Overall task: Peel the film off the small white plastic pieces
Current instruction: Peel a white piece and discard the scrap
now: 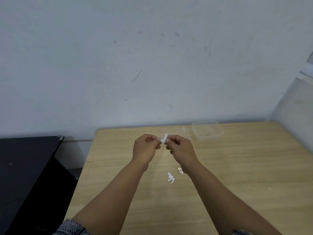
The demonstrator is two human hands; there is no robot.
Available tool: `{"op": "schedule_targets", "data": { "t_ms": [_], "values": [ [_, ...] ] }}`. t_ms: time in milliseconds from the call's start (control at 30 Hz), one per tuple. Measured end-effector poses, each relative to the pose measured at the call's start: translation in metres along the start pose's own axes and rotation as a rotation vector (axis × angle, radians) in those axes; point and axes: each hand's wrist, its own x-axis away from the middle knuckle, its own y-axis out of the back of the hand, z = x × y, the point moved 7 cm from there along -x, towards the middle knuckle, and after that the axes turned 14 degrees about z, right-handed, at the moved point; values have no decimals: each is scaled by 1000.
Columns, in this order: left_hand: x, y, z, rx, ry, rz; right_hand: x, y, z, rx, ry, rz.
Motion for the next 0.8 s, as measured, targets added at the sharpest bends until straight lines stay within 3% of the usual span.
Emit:
{"op": "schedule_targets", "data": {
  "t_ms": [167, 333, 500, 800],
  "values": [
    [0, -9, -8, -21, -29, -4, -3, 10, 9, -15, 22, -11],
    [-2, -11, -29, -295, -214, -61, -6, 18, 19, -22, 45, -24],
    [-3, -20, -48, -424, -402, -37, -6, 18, 29, 0, 83, 18],
    [-4, -28, -58, -602, -527, -56, -3, 19, 37, -17, 97, 42]
  ]
}}
